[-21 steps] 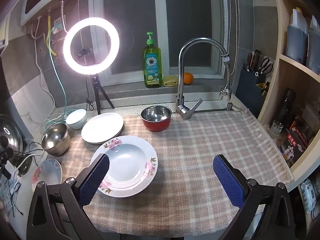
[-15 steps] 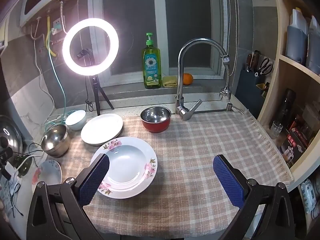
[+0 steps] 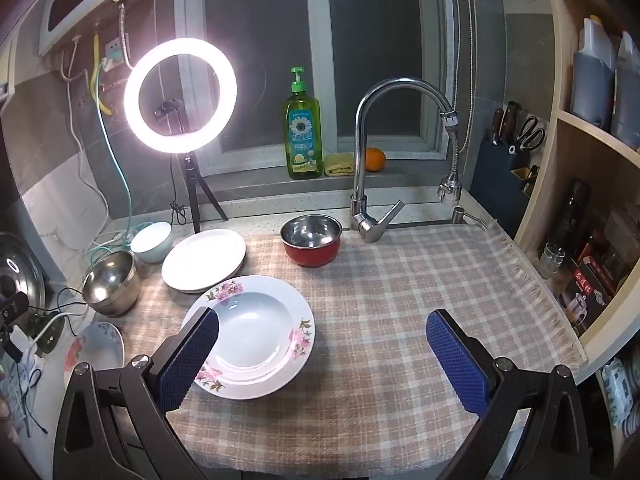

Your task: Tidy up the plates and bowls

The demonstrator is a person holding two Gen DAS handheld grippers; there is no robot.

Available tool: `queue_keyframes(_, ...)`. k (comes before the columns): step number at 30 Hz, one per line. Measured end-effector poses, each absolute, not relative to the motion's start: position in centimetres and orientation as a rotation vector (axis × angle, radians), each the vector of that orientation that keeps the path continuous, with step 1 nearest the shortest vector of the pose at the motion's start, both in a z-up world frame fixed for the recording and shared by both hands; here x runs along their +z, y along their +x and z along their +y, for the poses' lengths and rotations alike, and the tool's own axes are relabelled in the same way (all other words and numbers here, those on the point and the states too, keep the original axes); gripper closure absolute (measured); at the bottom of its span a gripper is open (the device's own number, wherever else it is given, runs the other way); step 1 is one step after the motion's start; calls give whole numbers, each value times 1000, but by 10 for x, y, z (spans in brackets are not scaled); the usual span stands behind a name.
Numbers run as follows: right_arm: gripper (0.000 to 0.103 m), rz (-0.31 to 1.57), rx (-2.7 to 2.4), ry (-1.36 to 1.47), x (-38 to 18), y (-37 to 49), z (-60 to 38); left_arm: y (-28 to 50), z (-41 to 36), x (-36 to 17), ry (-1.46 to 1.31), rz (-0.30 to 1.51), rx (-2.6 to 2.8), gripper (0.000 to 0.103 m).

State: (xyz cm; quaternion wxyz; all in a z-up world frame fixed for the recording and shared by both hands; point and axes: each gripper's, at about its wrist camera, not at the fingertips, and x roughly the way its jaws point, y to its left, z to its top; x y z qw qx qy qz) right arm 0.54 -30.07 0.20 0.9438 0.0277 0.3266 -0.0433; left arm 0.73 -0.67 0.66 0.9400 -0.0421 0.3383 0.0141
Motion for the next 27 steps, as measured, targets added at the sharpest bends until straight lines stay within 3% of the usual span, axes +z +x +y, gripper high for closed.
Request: queue_keyframes(27,0,656,-93,45,8,2,-301,7,-16,9,-73,681,13,1)
